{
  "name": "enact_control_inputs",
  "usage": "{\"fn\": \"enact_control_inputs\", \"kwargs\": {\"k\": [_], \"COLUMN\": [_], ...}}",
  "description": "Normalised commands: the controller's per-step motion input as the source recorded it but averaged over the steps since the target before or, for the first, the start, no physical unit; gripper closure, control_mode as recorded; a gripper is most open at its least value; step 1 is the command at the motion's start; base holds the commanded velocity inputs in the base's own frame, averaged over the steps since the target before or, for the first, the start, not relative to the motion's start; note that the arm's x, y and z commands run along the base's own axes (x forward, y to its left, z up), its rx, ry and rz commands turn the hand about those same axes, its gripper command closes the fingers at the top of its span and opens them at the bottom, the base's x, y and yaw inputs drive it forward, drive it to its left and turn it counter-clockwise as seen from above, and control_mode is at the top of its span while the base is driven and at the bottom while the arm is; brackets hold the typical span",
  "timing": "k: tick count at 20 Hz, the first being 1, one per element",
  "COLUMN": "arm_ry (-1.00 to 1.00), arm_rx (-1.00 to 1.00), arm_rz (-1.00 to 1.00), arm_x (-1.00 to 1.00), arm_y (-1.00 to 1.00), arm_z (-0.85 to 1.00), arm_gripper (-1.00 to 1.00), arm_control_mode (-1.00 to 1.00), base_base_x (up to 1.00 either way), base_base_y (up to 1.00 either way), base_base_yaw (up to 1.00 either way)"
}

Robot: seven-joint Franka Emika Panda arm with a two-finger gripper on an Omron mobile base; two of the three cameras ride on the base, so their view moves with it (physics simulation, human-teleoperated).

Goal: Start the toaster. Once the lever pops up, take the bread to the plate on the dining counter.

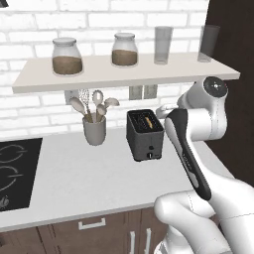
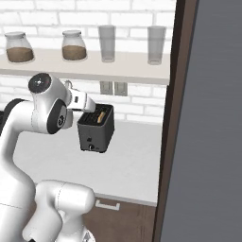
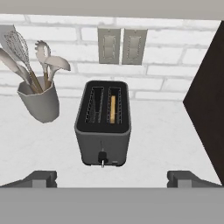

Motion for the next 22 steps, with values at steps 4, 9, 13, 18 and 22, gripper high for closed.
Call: {"fn": "enact_control_inputs", "kwargs": {"k": [4,9,13,18,22], "arm_ry": [0.0,0.0,0.0,0.0,0.0], "arm_rx": [0.0,0.0,0.0,0.0,0.0], "arm_rz": [0.0,0.0,0.0,0.0,0.0], "arm_x": [0.0,0.0,0.0,0.0,0.0], "arm_y": [0.0,0.0,0.0,0.0,0.0], "arm_z": [0.0,0.0,0.0,0.0,0.0], "arm_gripper": [-1.0,-1.0,-1.0,-1.0,-1.0], "arm_control_mode": [-1.0,-1.0,-1.0,-1.0,-1.0], "base_base_x": [0.0,0.0,0.0,0.0,0.0], "base_base_y": [0.0,0.0,0.0,0.0,0.0], "base_base_yaw": [0.0,0.0,0.0,0.0,0.0]}}
